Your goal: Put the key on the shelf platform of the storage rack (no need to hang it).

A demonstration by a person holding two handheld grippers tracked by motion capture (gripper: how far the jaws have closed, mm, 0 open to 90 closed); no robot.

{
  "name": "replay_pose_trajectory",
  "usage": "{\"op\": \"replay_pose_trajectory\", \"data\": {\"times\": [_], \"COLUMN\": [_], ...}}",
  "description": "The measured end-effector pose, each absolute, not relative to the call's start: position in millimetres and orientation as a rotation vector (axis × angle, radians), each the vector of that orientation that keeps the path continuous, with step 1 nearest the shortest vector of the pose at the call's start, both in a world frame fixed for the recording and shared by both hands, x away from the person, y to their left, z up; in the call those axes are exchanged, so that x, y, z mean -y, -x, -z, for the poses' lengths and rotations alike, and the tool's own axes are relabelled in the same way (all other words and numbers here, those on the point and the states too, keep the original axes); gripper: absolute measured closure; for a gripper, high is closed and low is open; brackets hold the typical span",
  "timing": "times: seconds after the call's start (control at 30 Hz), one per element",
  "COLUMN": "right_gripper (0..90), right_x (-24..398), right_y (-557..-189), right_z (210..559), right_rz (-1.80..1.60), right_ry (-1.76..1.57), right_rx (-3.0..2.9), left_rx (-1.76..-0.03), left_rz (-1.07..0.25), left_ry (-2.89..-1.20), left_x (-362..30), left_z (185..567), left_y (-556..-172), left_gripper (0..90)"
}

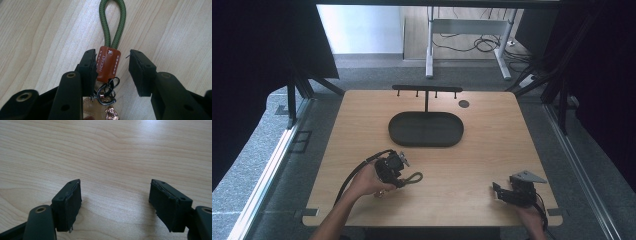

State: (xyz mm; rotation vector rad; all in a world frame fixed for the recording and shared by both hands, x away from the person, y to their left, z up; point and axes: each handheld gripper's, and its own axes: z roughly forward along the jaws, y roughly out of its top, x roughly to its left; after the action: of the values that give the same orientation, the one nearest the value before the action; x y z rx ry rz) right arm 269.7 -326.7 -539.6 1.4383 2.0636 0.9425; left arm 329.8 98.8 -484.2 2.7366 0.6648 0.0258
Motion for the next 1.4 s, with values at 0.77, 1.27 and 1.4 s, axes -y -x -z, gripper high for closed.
{"op": "replay_pose_trajectory", "data": {"times": [0.77, 1.27, 1.4], "right_gripper": [24.2, 22.8, 22.8], "right_x": [321.9, 319.8, 319.8], "right_y": [-269.8, -270.4, -270.4], "right_z": [540.0, 540.2, 540.2], "right_rz": [-0.915, -0.909, -0.909], "right_ry": [-1.422, -1.427, -1.426], "right_rx": [-2.073, -2.069, -2.07], "left_rx": [-0.656, -0.656, -0.655], "left_rz": [0.02, 0.032, 0.032], "left_ry": [-2.747, -2.741, -2.739], "left_x": [-97.3, -96.5, -96.3], "left_z": [491.4, 492.4, 492.5], "left_y": [-329.8, -329.7, -329.6], "left_gripper": [60.8, 61.8, 64.3]}}
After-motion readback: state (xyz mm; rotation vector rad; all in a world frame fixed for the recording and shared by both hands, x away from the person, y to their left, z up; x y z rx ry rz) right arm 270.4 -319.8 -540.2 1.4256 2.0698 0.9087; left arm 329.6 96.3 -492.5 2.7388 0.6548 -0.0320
